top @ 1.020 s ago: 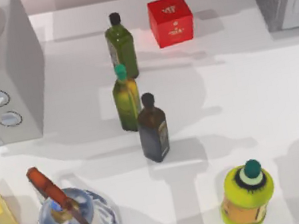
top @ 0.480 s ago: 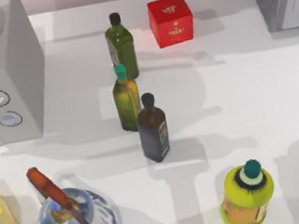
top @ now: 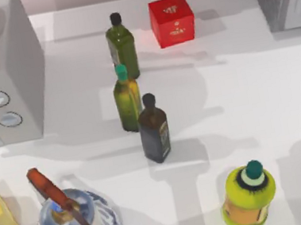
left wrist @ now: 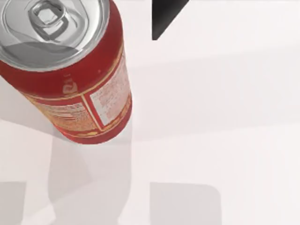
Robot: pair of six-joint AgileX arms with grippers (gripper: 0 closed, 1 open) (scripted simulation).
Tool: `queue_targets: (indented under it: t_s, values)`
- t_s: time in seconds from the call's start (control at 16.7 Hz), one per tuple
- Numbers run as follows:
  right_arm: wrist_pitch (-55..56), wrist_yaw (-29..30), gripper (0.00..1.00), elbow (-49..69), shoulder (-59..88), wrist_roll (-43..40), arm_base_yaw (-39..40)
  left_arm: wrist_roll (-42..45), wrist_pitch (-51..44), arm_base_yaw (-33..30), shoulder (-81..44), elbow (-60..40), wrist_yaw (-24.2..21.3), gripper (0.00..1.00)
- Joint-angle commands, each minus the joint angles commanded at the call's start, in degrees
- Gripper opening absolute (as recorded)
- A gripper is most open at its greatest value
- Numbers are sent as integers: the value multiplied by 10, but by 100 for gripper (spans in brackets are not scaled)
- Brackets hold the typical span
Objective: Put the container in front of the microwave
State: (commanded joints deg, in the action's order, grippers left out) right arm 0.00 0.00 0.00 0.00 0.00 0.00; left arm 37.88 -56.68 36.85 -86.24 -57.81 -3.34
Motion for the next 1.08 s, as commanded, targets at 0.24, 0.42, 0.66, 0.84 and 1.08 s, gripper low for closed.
queue_targets:
  t_s: [0.24, 0.42, 0.66, 0.84, 1.08]
  values:
    - [0, 0, 100, 0, 0, 0, 0, 0, 0, 0, 0, 0, 0, 100]
    - [0, 0, 100, 0, 0, 0, 0, 0, 0, 0, 0, 0, 0, 100]
    - [0, 0, 100, 0, 0, 0, 0, 1, -8, 0, 2, -9, 0, 100]
    - [0, 0, 100, 0, 0, 0, 0, 0, -58, 0, 7, -45, -1, 100]
    - [0, 0, 100, 0, 0, 0, 0, -1, -93, -1, 16, -78, 0, 100]
